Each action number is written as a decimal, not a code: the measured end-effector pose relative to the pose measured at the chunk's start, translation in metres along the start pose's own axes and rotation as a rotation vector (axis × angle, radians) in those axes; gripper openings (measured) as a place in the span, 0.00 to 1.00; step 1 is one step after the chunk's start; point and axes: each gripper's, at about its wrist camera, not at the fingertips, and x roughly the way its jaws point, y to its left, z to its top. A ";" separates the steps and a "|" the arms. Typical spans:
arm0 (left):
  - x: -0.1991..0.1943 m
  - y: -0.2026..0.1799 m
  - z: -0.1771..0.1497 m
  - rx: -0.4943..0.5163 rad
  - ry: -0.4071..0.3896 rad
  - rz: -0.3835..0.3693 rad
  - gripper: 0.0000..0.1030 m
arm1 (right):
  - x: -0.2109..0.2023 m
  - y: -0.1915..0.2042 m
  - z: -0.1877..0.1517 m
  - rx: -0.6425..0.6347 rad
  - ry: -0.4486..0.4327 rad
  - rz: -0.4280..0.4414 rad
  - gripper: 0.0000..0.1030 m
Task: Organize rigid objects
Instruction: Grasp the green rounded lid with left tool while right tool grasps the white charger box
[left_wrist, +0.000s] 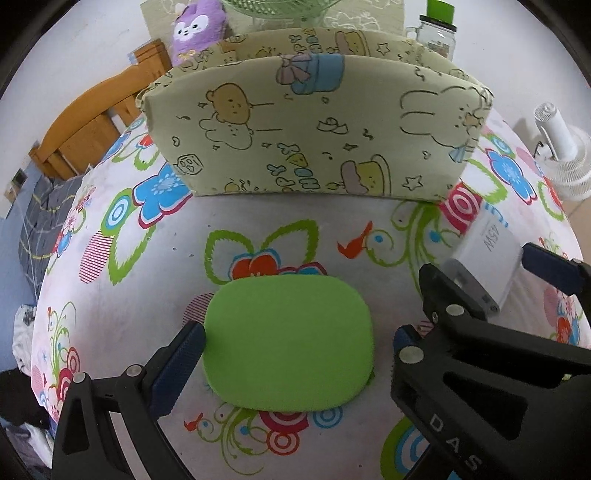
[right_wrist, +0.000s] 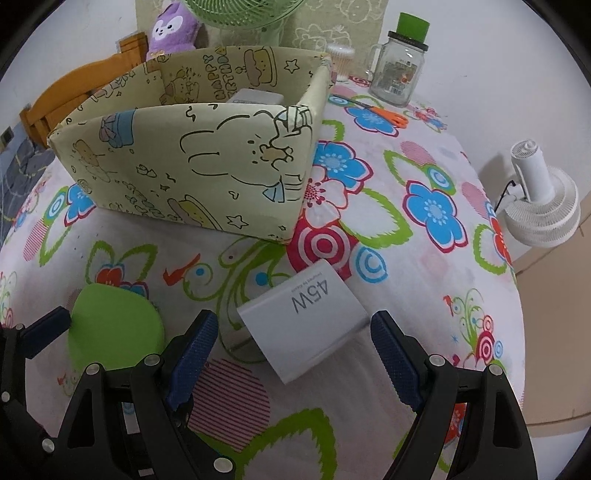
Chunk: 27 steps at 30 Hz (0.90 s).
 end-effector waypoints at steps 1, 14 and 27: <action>0.001 0.001 0.001 -0.008 0.001 0.002 1.00 | 0.001 0.000 0.001 0.006 0.001 0.000 0.85; 0.002 -0.002 0.000 -0.031 -0.002 0.023 1.00 | 0.013 -0.002 0.002 0.038 0.027 0.031 0.89; 0.004 0.005 -0.001 -0.074 -0.015 0.013 1.00 | 0.011 0.001 0.003 0.021 0.014 0.000 0.73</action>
